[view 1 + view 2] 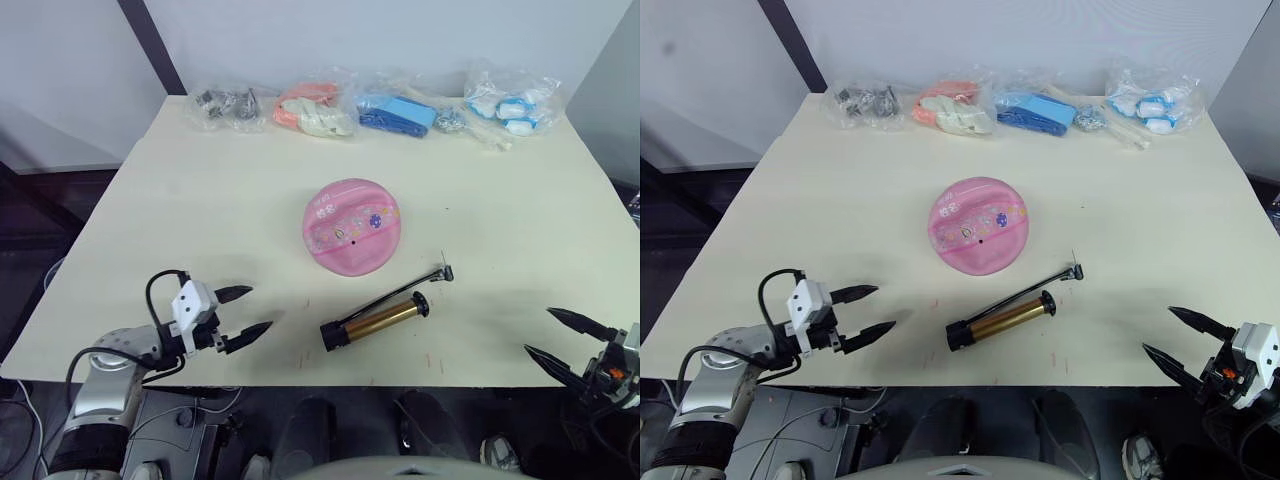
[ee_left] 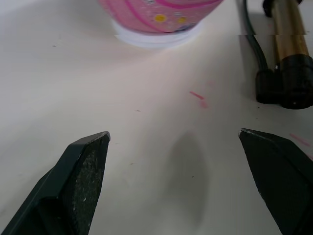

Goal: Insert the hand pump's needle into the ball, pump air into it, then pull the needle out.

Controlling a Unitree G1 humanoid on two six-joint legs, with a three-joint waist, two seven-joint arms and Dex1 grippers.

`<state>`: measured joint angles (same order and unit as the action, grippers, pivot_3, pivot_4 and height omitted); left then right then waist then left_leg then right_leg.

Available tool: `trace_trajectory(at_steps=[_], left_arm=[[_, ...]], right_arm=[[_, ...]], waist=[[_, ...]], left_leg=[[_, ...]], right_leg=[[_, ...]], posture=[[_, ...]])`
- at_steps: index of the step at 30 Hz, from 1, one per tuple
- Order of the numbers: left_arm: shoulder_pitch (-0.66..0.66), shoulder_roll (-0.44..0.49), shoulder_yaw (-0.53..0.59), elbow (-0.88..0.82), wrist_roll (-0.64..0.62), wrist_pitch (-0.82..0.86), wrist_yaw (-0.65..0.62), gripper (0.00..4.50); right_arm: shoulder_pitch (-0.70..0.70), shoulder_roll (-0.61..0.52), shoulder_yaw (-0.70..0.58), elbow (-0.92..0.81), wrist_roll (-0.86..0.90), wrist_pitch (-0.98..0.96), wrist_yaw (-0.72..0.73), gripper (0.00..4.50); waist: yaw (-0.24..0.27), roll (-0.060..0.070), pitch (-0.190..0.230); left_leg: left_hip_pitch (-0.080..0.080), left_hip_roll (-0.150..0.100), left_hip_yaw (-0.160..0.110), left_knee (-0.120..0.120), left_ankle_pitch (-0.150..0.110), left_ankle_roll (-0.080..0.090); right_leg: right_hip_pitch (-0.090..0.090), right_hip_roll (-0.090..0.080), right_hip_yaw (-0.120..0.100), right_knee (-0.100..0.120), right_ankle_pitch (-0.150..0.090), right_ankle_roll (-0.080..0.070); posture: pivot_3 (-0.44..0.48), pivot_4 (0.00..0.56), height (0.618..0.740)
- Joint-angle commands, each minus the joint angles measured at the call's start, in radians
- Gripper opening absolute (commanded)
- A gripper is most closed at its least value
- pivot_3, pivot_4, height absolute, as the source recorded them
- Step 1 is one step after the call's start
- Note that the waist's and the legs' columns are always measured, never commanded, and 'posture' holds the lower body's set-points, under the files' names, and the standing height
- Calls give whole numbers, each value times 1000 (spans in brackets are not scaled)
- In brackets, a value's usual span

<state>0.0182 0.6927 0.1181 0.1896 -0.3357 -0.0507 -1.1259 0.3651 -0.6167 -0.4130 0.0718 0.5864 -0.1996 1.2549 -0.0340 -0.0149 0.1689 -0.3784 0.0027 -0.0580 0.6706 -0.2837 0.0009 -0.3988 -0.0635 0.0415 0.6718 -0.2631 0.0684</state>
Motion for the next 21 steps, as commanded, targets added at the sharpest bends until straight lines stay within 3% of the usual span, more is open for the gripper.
trace_trajectory(at_steps=[1,7,13,21], left_arm=[[-49,-48,-102,-232,14,172,97,4500],[-156,-85,-255,-395,107,394,208,4500],[-308,-169,-362,-429,142,584,293,4500],[-352,-207,-445,-435,179,656,313,4500]], right_arm=[[55,-9,-33,-103,57,19,31,4369],[93,5,-24,-219,82,61,2,4369],[121,11,-27,-285,87,76,-12,4369],[142,7,-49,-318,100,79,-15,4369]], waist=[[7,2,0],[11,2,0],[20,2,0],[22,2,-1]], left_leg=[[0,0,0,0,0,0],[0,0,-1,0,0,0],[0,-1,-1,0,0,0],[0,-1,-1,0,0,0]], right_leg=[[0,0,0,0,0,0],[1,0,0,-1,0,0],[1,0,0,-2,0,0],[3,0,-1,-4,0,0]], posture=[[0,150,740],[0,150,740],[0,150,740],[0,150,740]])
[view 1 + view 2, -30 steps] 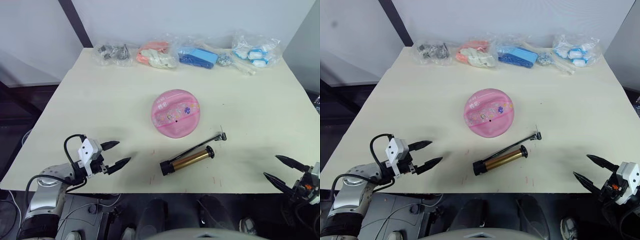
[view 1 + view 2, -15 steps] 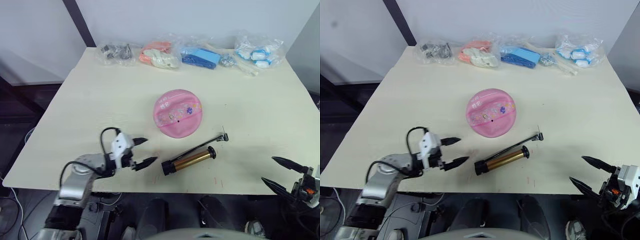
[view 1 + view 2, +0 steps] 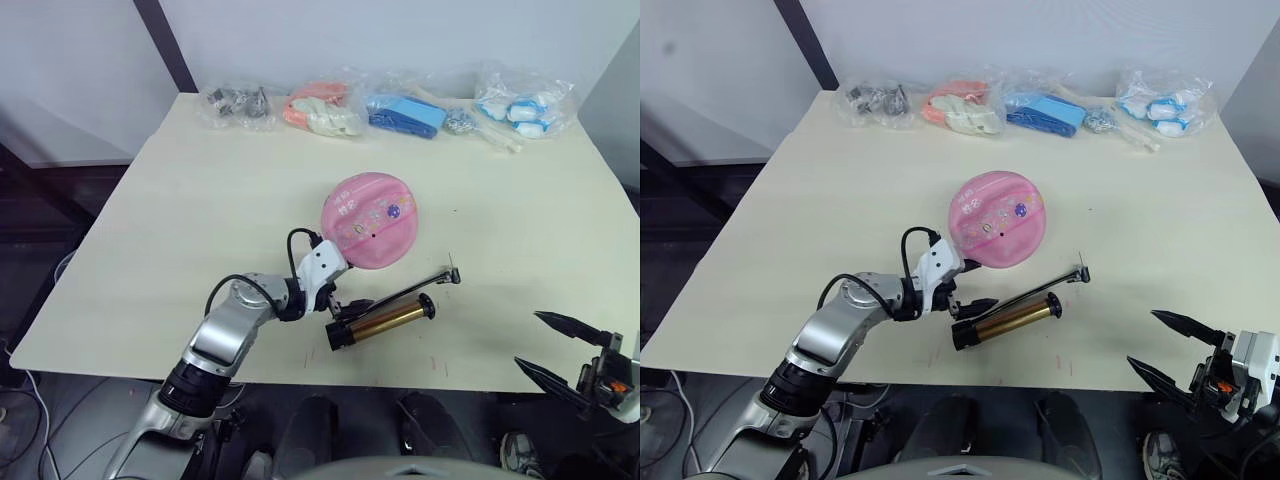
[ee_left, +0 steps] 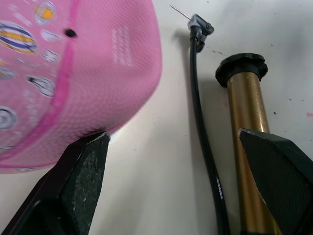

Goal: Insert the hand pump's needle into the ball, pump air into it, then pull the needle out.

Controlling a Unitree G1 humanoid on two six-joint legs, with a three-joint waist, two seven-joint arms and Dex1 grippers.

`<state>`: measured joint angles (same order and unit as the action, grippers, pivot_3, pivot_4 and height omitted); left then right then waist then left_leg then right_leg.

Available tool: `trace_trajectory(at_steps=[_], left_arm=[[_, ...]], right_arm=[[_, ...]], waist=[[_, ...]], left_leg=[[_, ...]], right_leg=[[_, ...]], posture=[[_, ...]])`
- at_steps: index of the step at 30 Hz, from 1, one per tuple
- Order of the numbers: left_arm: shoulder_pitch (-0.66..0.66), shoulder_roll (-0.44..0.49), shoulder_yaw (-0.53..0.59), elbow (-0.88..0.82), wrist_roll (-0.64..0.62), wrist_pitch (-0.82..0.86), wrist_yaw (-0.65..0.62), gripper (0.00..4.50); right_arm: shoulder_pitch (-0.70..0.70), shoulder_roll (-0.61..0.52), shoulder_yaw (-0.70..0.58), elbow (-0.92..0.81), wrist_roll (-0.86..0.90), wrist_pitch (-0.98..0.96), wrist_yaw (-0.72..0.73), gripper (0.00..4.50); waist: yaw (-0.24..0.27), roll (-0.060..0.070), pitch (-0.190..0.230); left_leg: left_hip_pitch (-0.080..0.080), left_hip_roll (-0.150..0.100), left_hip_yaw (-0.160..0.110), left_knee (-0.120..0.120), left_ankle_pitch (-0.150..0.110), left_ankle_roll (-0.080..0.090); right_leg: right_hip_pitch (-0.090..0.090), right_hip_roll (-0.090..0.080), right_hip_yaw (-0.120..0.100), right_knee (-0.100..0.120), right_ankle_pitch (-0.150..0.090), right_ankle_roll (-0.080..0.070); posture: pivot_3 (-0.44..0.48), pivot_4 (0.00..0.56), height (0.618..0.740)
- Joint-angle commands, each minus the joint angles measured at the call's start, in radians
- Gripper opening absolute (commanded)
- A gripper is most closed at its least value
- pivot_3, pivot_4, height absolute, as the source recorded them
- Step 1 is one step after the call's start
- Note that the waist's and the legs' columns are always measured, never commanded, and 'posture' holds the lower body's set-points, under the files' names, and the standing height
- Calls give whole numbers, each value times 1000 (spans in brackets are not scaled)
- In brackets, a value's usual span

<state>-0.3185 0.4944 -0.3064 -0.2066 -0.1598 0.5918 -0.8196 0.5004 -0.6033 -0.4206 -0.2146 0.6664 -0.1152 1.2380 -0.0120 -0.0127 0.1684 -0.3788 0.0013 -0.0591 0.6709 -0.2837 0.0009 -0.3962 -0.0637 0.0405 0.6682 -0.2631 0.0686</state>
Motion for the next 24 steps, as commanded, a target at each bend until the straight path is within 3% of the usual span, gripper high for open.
trace_trajectory(at_steps=[1,9,24], left_arm=[[-14,-9,-22,-42,2,19,6,4500],[18,24,-32,-59,13,6,-3,4500],[-61,-106,-136,61,99,35,91,4500]], right_arm=[[8,-6,-42,-33,21,-7,3,4369],[1,-13,-48,-32,20,-2,10,4369],[0,-17,-49,-61,23,22,0,4369]], waist=[[-1,0,0],[-1,0,0],[-1,0,0]], left_leg=[[0,0,0,0,0,0],[0,0,0,0,0,0],[0,0,0,0,0,0]], right_leg=[[0,0,0,0,0,0],[0,0,0,0,0,0],[1,0,-1,-2,0,0]], posture=[[0,150,740],[0,150,740],[0,150,740]])
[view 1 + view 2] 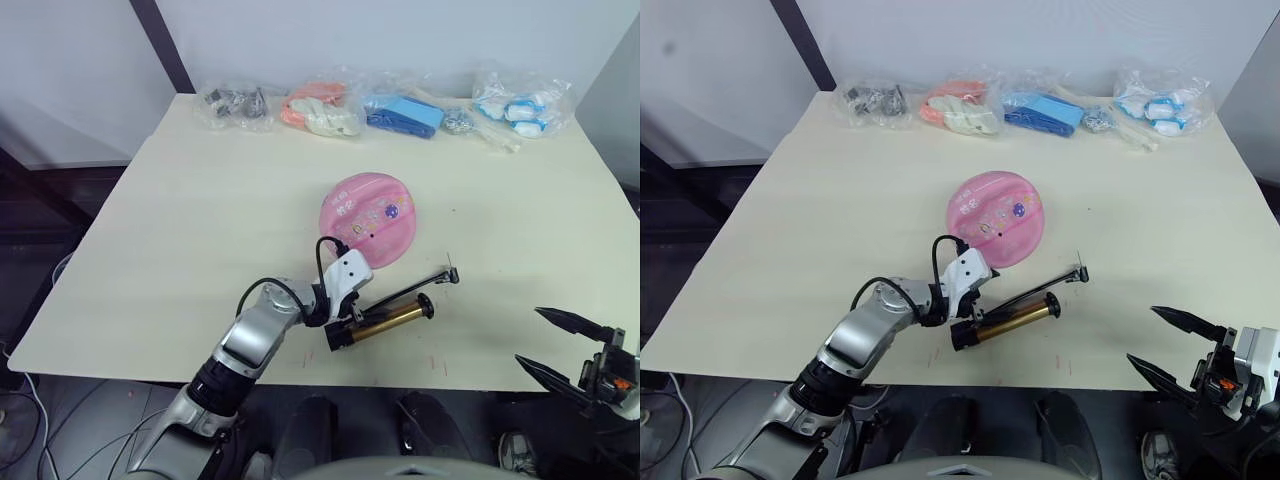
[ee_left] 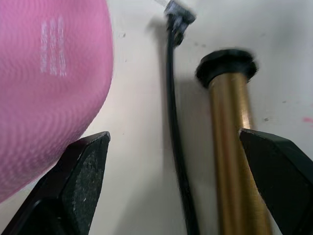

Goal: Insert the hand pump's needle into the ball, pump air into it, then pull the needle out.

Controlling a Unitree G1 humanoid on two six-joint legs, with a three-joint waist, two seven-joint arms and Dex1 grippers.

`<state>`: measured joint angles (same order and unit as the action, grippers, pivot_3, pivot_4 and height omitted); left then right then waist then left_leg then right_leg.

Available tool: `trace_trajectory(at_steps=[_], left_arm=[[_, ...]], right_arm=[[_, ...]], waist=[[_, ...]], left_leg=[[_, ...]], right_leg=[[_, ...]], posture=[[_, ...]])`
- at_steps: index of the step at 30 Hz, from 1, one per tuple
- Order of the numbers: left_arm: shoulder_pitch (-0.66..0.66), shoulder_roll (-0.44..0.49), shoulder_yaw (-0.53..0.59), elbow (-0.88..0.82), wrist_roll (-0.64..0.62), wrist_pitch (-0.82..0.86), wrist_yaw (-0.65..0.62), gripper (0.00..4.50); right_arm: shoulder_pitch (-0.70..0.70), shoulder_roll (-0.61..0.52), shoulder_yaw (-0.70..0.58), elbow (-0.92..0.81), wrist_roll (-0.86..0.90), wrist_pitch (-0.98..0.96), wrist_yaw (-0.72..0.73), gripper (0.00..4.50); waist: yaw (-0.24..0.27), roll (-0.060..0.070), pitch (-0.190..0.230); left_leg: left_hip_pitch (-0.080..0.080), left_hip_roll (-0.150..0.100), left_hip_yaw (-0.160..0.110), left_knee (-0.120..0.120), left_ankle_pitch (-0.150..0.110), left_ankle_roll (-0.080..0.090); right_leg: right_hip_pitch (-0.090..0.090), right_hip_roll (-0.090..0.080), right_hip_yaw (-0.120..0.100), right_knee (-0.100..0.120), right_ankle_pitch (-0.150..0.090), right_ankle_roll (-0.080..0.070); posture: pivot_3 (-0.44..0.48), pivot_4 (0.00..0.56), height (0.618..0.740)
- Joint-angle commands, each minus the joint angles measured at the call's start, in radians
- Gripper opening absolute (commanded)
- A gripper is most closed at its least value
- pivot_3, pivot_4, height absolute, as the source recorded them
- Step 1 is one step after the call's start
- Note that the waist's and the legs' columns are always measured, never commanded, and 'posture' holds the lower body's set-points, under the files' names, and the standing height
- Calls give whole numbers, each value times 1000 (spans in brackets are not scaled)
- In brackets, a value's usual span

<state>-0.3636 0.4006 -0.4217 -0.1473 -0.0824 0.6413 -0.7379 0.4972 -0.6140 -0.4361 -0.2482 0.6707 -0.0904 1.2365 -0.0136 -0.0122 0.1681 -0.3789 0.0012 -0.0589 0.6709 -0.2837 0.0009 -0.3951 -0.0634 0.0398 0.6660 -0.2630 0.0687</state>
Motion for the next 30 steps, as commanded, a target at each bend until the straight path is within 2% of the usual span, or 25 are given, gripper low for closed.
trace_trajectory(at_steps=[1,6,17,25,27,29,30], left_arm=[[-18,-16,-24,9,26,-17,11,4500],[-31,-41,-30,50,47,-13,30,4500],[-49,-62,-111,117,84,-54,-28,4500],[-90,-106,-181,242,142,-120,-59,4500],[-97,-112,-191,267,151,-131,-73,3980],[-100,-117,-194,283,161,-145,-79,3156],[-100,-120,-193,287,162,-149,-82,2980]], right_arm=[[4,-5,-34,-28,20,-3,2,4369],[19,0,-43,-30,21,-7,5,4369],[35,12,-65,-4,2,-21,-15,4369],[35,7,-72,30,-15,-44,1,4369],[33,7,-73,33,-17,-46,2,4500],[35,8,-76,36,-18,-47,5,4500],[37,8,-78,38,-19,-48,5,4500]], waist=[[1,0,0],[2,0,0],[2,1,-1],[5,5,-4],[5,5,-4],[5,6,-5],[5,6,-5]], left_leg=[[0,0,0,0,0,0],[0,0,0,0,0,0],[0,0,0,0,0,0],[0,-1,1,0,0,0],[0,-2,1,0,0,0],[0,-2,1,0,0,0],[0,-2,1,0,0,0]], right_leg=[[0,0,0,0,0,0],[0,0,0,-1,0,0],[1,0,0,-1,0,0],[3,-1,-1,-3,0,0],[3,-1,-1,-3,0,0],[3,-1,-1,-3,0,0],[3,-1,-1,-3,0,0]], posture=[[0,150,740],[0,150,740],[0,150,740],[0,150,740],[0,150,740],[0,150,740],[0,150,740]])
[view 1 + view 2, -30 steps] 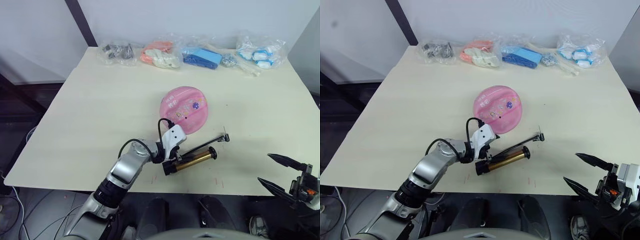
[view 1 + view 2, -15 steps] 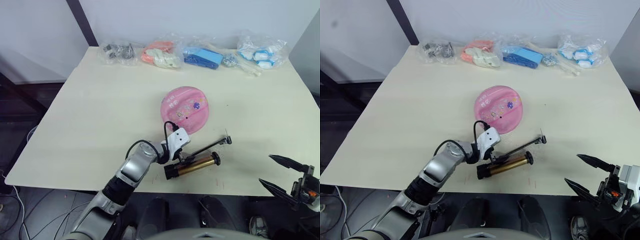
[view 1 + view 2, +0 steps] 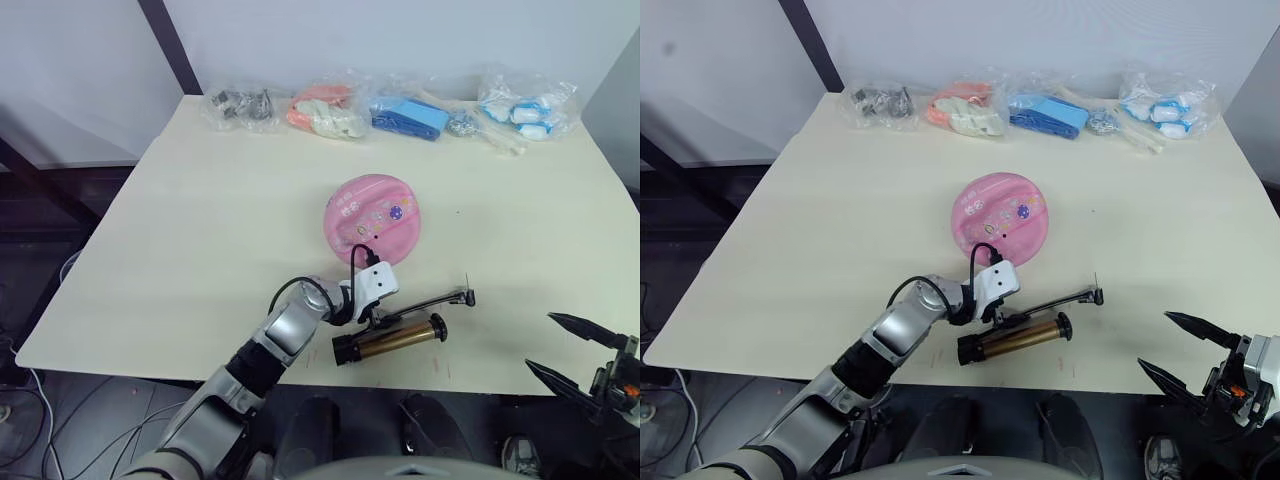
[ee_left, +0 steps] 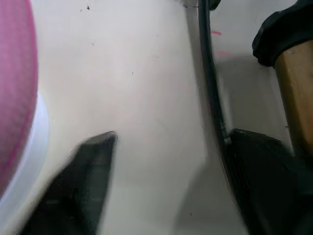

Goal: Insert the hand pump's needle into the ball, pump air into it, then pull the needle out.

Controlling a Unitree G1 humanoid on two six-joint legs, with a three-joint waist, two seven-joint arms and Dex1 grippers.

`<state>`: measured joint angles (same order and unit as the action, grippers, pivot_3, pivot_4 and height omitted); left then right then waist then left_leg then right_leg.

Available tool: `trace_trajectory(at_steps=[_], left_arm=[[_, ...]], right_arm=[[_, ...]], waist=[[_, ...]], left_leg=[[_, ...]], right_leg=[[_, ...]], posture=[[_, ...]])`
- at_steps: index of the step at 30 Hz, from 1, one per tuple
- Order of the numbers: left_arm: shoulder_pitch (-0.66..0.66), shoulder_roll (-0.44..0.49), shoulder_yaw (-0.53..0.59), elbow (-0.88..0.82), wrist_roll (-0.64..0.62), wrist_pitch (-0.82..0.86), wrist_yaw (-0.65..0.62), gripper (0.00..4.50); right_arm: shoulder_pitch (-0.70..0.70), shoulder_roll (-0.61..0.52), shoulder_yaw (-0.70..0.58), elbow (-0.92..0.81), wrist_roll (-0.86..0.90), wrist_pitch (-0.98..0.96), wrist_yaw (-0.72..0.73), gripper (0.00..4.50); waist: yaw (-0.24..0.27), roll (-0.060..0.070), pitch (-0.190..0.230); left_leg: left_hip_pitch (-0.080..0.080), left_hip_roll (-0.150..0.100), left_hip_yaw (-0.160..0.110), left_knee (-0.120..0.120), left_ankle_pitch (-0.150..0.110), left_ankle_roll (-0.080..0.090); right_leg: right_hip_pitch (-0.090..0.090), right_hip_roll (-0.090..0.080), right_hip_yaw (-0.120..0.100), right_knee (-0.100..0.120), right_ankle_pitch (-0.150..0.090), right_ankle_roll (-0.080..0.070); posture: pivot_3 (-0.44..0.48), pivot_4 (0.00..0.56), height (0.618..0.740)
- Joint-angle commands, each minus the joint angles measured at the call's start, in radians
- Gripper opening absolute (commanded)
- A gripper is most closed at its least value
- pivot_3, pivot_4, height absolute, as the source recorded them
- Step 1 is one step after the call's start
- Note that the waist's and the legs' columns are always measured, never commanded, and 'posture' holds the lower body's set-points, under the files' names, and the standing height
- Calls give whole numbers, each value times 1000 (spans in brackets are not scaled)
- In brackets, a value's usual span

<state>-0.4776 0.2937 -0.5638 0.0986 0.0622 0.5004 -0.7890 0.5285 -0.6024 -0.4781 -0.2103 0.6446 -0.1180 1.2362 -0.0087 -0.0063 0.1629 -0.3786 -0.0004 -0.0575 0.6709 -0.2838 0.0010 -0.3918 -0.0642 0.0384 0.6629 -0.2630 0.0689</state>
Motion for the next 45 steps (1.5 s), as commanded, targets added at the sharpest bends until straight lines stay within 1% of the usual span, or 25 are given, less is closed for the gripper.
trace_trajectory(at_steps=[1,2,3,4,6,7,9,15,20,25,28,32,35,38,42,45], left_arm=[[14,-16,-49,46,19,-11,-35,2453],[13,-20,-46,54,18,-13,-41,2154],[13,-25,-43,60,16,-13,-49,1527],[13,-29,-41,65,11,-12,-60,1404],[12,-33,-37,71,7,-29,-77,901],[14,-34,-34,70,4,-31,-83,448],[17,-30,-28,68,6,-48,-92,73],[41,-26,19,38,-25,-144,-122,73],[65,-18,72,-11,-88,-208,-162,73],[94,-23,115,-42,-147,-264,-186,73],[108,-43,147,-44,-174,-294,-169,73],[142,-66,183,-81,-226,-285,-160,73],[163,-77,195,-99,-236,-288,-142,73],[180,-85,202,-113,-251,-284,-129,73],[185,-89,208,-119,-257,-277,-117,73],[183,-90,210,-120,-261,-274,-120,73]], right_arm=[[8,-3,-39,2,8,-22,7,4500],[9,-4,-40,4,7,-23,7,4500],[9,-4,-41,6,7,-25,7,4500],[13,-3,-42,5,7,-25,5,4500],[20,5,-42,-2,8,-21,-5,4500],[24,8,-41,-7,9,-20,-8,4500],[28,17,-34,-16,8,-19,-19,4500],[27,45,-21,-69,19,12,-81,4500],[26,77,-8,-152,45,79,-177,4500],[32,105,16,-244,75,188,-306,4500],[25,119,43,-324,143,328,-458,4500],[-24,139,75,-419,278,476,-642,4500],[-55,141,84,-447,350,556,-744,4500],[-106,135,88,-439,435,639,-852,4500],[-176,137,87,-420,515,693,-930,4500],[-199,131,93,-413,547,718,-944,4500]], waist=[[0,0,0],[0,1,0],[0,1,-1],[0,1,-1],[0,1,-1],[0,1,-1],[0,1,-1],[-2,2,-1],[-2,2,-1],[-2,2,-1],[-2,2,-1],[-5,2,-1],[-4,2,-1],[-3,2,-1],[-5,2,-1],[-4,2,-1]], left_leg=[[0,0,0,0,0,0],[0,0,0,0,0,0],[0,0,0,0,0,0],[0,0,0,0,0,0],[0,0,0,0,0,0],[0,0,0,0,0,0],[0,0,0,0,0,0],[0,0,-1,0,0,0],[0,1,-1,0,0,0],[0,1,-2,0,0,0],[0,1,-3,0,0,0],[0,1,-4,0,0,0],[0,1,-4,0,0,0],[-1,1,-4,0,0,0],[-1,1,-4,0,0,0],[-1,1,-2,0,0,0]], right_leg=[[0,0,0,0,0,0],[0,0,0,0,0,0],[0,0,0,0,0,0],[0,0,0,0,0,0],[0,0,0,0,0,0],[0,0,0,0,0,0],[0,0,0,0,0,0],[0,0,0,0,0,0],[-1,0,0,0,0,0],[-1,0,0,0,0,0],[-1,0,0,0,0,0],[-1,0,0,0,0,0],[-1,0,0,0,0,0],[-1,0,0,0,0,0],[-1,0,0,0,0,0],[-1,1,-1,0,0,0]], posture=[[0,150,740],[0,150,740],[0,150,740],[0,150,740],[0,150,740],[0,150,740],[0,150,740],[0,150,740],[0,150,740],[0,150,740],[0,150,740],[0,150,740],[0,150,740],[0,150,740],[0,150,740],[0,150,740]])
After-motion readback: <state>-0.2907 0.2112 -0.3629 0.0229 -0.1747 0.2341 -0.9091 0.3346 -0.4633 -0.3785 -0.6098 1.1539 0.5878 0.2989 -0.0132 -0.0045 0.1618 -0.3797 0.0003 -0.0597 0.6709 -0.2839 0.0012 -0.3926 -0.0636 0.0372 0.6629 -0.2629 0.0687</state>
